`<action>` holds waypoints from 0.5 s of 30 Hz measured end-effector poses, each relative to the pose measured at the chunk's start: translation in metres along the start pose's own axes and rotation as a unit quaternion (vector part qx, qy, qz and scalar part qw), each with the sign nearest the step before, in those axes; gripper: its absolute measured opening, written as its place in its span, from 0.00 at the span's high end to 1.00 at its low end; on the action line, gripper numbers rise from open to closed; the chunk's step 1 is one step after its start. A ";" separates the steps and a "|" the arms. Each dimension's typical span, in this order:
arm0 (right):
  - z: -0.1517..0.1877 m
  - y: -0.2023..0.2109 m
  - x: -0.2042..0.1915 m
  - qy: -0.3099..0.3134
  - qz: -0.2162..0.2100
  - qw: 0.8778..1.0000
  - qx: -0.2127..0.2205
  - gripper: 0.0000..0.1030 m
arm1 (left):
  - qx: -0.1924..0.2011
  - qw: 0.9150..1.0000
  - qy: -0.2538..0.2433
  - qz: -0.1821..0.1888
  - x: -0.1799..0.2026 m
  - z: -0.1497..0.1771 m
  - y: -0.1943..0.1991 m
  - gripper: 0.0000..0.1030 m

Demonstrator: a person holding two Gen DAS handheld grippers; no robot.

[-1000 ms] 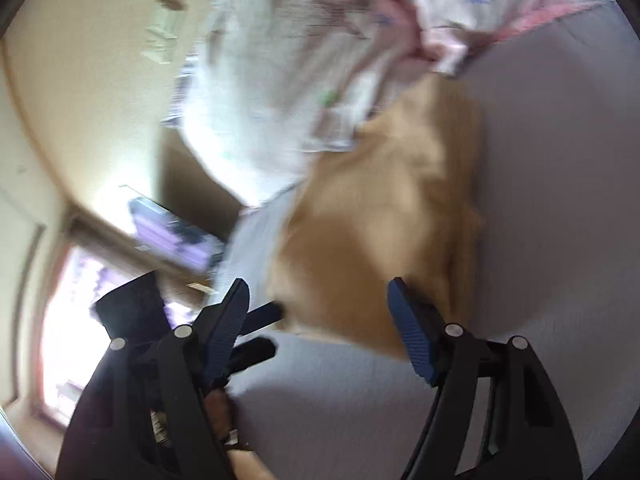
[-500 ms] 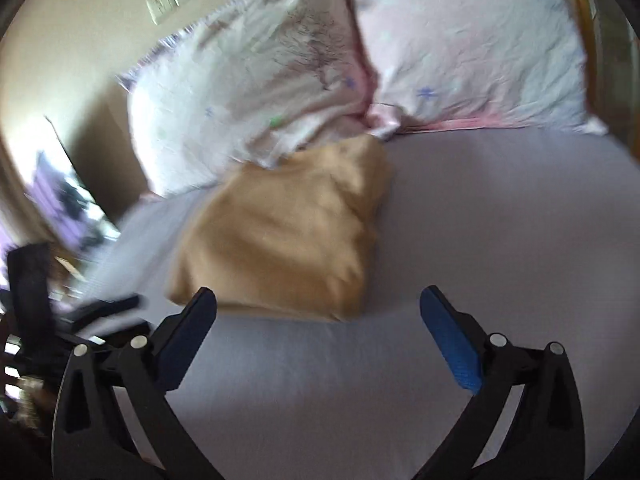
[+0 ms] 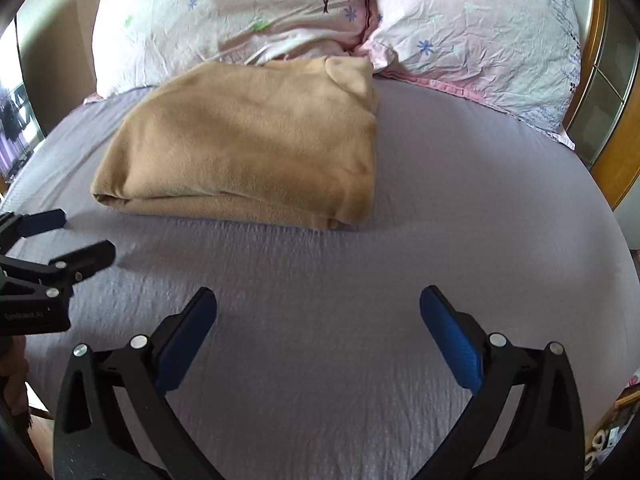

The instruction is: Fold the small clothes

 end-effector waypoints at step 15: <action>0.005 -0.003 0.003 -0.013 -0.010 1.000 -0.007 0.02 | 0.005 1.000 -0.004 -0.001 0.000 0.003 0.002 0.01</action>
Point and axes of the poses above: each gripper's, at about its wrist camera, not at the fingertips, and y roughly against the way its jaws point, x to its right, z to its underside, the point moved 6 cm from there along -y, roughly the way its jaws point, and after that the axes turned 13 degrees about x, right-handed, at the moved point
